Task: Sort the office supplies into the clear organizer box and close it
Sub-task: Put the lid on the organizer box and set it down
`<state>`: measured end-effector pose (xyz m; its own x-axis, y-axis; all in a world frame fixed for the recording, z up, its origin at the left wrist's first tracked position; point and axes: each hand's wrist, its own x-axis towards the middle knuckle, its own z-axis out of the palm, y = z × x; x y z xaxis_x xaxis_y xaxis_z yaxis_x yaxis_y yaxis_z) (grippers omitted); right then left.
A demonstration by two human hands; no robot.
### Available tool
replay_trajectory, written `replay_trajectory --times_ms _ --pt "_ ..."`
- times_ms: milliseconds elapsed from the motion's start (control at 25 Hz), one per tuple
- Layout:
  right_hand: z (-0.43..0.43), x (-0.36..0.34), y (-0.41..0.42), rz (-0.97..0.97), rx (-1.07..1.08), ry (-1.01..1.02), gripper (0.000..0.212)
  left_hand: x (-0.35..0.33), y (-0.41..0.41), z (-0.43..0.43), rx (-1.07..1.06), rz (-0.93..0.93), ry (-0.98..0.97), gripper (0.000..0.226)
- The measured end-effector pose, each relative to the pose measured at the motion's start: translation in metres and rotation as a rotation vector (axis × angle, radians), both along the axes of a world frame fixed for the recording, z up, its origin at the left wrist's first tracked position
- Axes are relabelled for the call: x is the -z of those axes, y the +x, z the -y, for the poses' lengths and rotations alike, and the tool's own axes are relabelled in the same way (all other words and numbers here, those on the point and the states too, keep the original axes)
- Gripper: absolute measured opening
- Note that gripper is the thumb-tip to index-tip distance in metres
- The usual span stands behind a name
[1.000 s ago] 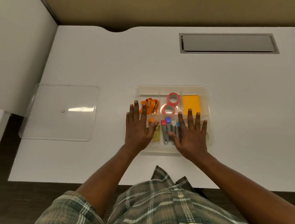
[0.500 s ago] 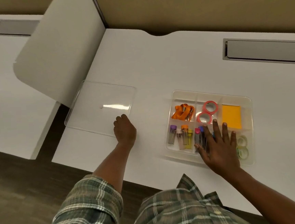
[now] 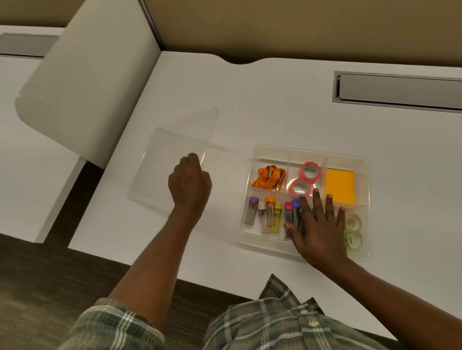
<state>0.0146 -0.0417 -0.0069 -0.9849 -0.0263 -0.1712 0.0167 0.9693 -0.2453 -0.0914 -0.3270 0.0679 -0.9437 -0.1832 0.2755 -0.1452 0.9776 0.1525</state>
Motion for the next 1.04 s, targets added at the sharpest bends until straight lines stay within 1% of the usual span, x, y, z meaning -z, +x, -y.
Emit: replay_trajectory --times_ms 80,160,200,320,400,480,560,640,680,760,840,880,960,1040 --pt "0.003 -0.012 -0.008 0.0 0.049 -0.111 0.085 -0.028 -0.001 -0.015 0.028 -0.133 0.015 0.014" --pt "0.006 -0.032 -0.022 -0.027 0.085 -0.275 0.083 -0.053 0.003 -0.03 0.058 -0.275 0.118 0.008" --pt "0.006 -0.043 -0.031 -0.047 0.091 -0.365 0.082 -0.064 0.006 -0.039 0.079 -0.34 0.187 0.007" --pt "-0.004 -0.076 -0.06 -0.07 0.106 -0.616 0.08 -0.098 0.017 -0.064 0.132 -0.506 0.392 0.02" --pt "-0.016 -0.099 -0.079 -0.061 0.151 -0.739 0.08 -0.12 0.024 -0.081 0.165 -0.569 0.561 0.025" --pt "-0.033 -0.116 -0.097 -0.059 0.275 -0.851 0.079 -0.136 0.03 -0.098 0.195 -0.584 0.794 0.026" --pt "-0.053 -0.126 -0.109 -0.016 0.426 -0.983 0.077 -0.142 0.036 -0.111 0.204 -0.535 1.033 0.022" --pt "-0.076 -0.129 -0.115 0.043 0.547 -1.171 0.073 -0.138 0.042 -0.121 0.195 -0.474 1.229 0.016" --pt "-0.088 -0.13 -0.115 0.068 0.581 -1.249 0.066 -0.134 0.046 -0.126 0.183 -0.448 1.314 0.014" --pt "-0.107 -0.131 -0.111 0.068 0.59 -1.316 0.046 -0.116 0.054 -0.135 0.149 -0.388 1.426 0.011" --pt "-0.122 -0.128 -0.102 0.03 0.608 -1.317 0.028 -0.088 0.065 -0.142 0.081 -0.267 1.423 0.016" --pt "-0.128 -0.127 -0.096 0.013 0.62 -1.297 0.024 -0.072 0.07 -0.144 0.017 -0.179 1.392 0.022" --pt "-0.139 -0.119 -0.083 -0.014 0.609 -1.218 0.022 -0.046 0.076 -0.141 -0.153 -0.026 1.318 0.033" --pt "-0.147 -0.112 -0.071 -0.029 0.553 -1.103 0.022 -0.033 0.072 -0.136 -0.26 0.045 1.192 0.049"
